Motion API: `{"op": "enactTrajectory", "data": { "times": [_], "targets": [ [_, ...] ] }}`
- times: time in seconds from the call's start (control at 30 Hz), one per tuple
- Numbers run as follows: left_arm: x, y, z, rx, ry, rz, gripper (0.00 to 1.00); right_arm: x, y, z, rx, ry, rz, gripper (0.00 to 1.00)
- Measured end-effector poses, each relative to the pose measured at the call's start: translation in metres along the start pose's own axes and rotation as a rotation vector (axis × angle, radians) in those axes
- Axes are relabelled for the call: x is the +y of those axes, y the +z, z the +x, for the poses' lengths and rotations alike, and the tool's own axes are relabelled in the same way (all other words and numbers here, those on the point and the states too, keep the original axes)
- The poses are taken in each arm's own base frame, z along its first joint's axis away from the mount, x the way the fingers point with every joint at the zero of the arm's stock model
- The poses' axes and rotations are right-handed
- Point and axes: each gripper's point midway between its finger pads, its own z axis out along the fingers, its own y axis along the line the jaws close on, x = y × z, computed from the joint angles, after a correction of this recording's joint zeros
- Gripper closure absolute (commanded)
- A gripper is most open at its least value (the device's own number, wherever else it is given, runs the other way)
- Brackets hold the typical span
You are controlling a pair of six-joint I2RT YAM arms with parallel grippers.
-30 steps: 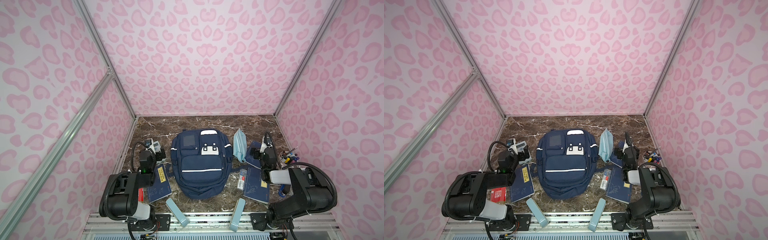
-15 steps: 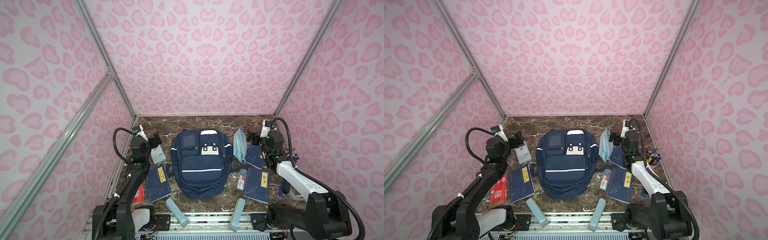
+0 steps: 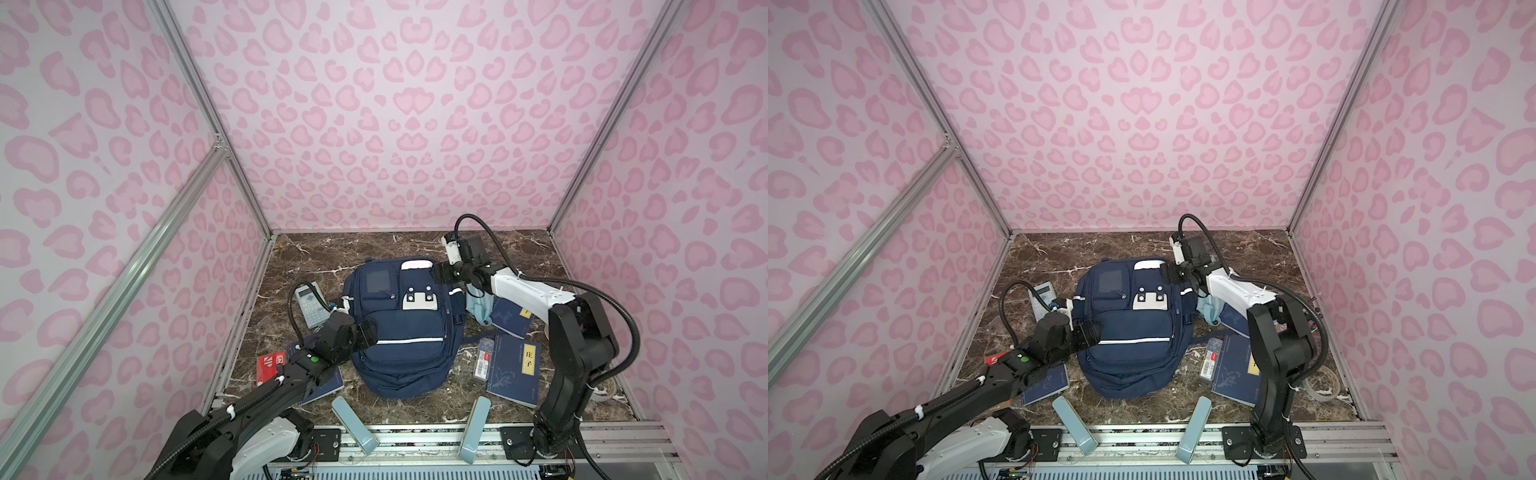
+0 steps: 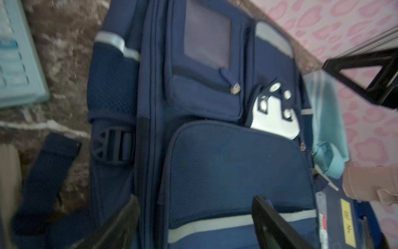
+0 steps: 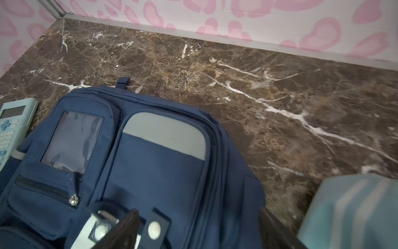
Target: Pack the student bag
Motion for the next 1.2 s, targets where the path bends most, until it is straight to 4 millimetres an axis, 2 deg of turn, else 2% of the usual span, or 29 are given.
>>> {"op": "enactTrajectory", "data": {
  "times": [0.03,0.1,0.17,0.3,0.33,0.43,0.6,0.7,0.8,0.9,0.97,1.03,1.1,1.13,1.2],
  "targets": [
    [0.001,0.005,0.005,0.015,-0.001,-0.012,0.25,0.001,0.008,0.0,0.015,-0.001,-0.011,0.2],
    [0.004,0.018,0.012,0.031,-0.013,-0.031,0.33,0.003,0.026,-0.001,0.051,-0.006,-0.031,0.34],
    [0.007,0.03,0.014,0.035,-0.023,-0.051,0.37,0.003,0.042,-0.002,0.079,-0.01,-0.041,0.49],
    [-0.002,0.053,0.001,0.028,-0.02,-0.088,0.42,-0.017,0.058,0.004,0.116,0.022,-0.023,0.76],
    [-0.003,0.058,-0.002,0.025,-0.016,-0.098,0.45,-0.025,0.057,0.005,0.121,0.037,-0.012,0.79],
    [-0.009,0.074,-0.016,0.011,-0.001,-0.127,0.47,-0.038,0.055,0.004,0.119,0.058,0.016,0.79],
    [-0.011,0.094,-0.053,-0.022,-0.034,-0.138,0.5,-0.043,0.046,0.012,0.138,0.056,0.036,0.79],
    [-0.027,0.11,-0.087,-0.062,-0.028,-0.115,0.5,-0.044,0.041,0.019,0.16,0.057,0.043,0.79],
    [-0.044,0.127,-0.105,-0.07,-0.028,-0.079,0.5,-0.048,0.035,0.028,0.179,0.074,0.047,0.77],
    [-0.054,0.15,-0.116,-0.062,-0.021,-0.059,0.51,-0.048,0.029,0.036,0.195,0.096,0.04,0.7],
    [-0.05,0.165,-0.116,-0.045,-0.028,-0.061,0.49,-0.044,0.027,0.044,0.209,0.097,0.026,0.58],
    [-0.048,0.164,-0.112,-0.034,-0.027,-0.061,0.39,-0.037,0.025,0.049,0.215,0.091,0.01,0.46],
    [-0.051,0.147,-0.107,-0.04,-0.01,-0.057,0.16,-0.034,0.024,0.05,0.213,0.088,0.007,0.42],
    [-0.053,0.135,-0.102,-0.037,-0.003,-0.057,0.09,-0.032,0.023,0.051,0.214,0.09,0.002,0.42],
    [-0.057,0.106,-0.099,-0.049,0.007,-0.042,0.08,-0.034,0.025,0.052,0.216,0.101,0.002,0.42]
  ]
}}
